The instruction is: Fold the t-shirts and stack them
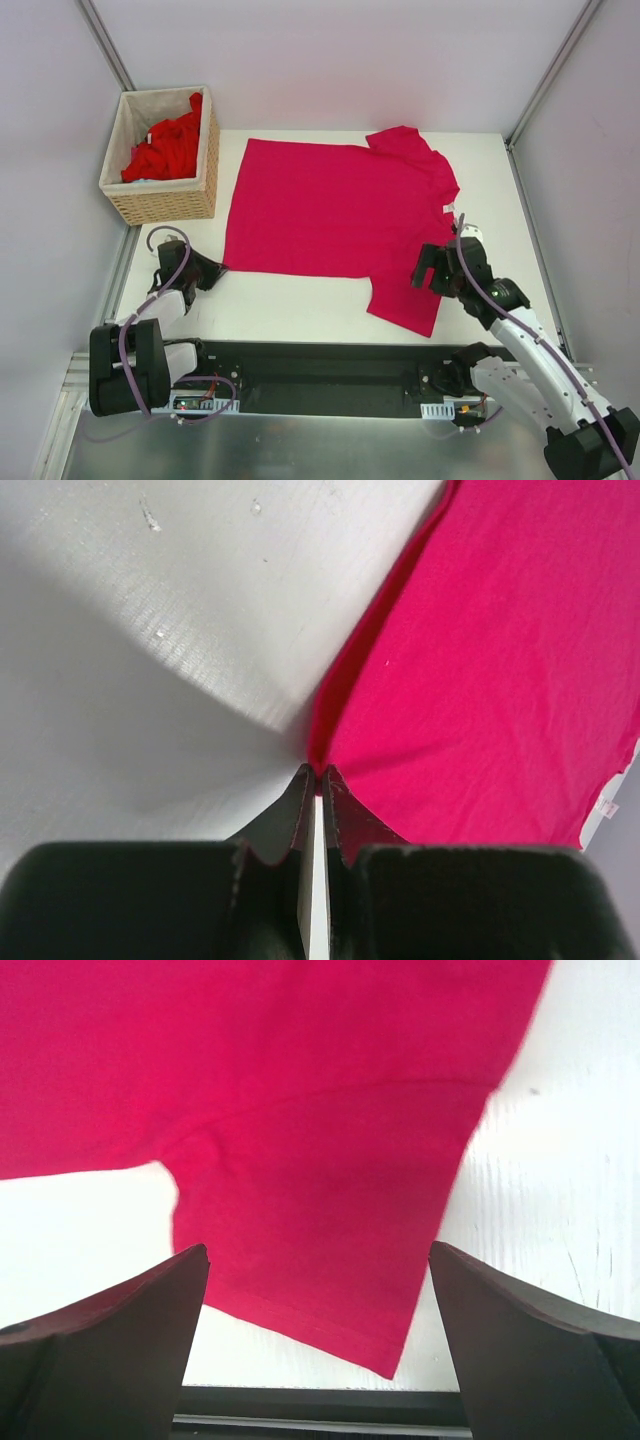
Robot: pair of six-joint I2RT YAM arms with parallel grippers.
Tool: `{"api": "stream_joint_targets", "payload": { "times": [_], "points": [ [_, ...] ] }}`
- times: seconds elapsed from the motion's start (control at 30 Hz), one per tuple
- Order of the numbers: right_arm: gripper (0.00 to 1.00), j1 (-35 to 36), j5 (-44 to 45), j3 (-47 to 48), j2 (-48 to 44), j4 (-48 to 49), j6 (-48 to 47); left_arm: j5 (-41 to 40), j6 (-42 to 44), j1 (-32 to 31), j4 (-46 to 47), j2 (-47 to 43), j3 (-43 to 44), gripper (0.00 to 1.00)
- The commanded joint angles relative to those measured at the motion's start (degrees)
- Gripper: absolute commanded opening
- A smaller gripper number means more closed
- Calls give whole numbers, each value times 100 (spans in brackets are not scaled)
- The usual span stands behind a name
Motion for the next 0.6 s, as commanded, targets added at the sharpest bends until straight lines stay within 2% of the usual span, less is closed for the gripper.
{"api": "stream_joint_targets", "payload": {
  "times": [0.0,0.07,0.1,0.13,0.17,0.23,0.43,0.57],
  "points": [
    [97,-493,-15,-278,-235,-230,360,-180,63,50,-316,-420,-26,0],
    [97,-898,-697,-497,-305,-55,421,-153,19,50,-307,-412,-26,0],
    [97,-1431,-1031,-594,-410,42,465,-118,1,50,-299,-403,-26,0],
    [96,-1697,-2027,-699,-472,156,509,-66,-16,50,-264,-368,-35,0],
    [96,-2152,-2419,-935,-568,322,587,-30,-69,50,-228,-325,-61,0],
    [96,-2454,-3113,-1077,-858,350,571,75,-122,50,-123,-298,-105,0],
    [96,-2956,-3916,-1438,-1192,-106,632,67,-157,50,-44,-219,-202,0],
    [96,-2974,-3655,-1518,-1631,-938,615,58,-157,59,-79,-184,-184,0]
  ]
}}
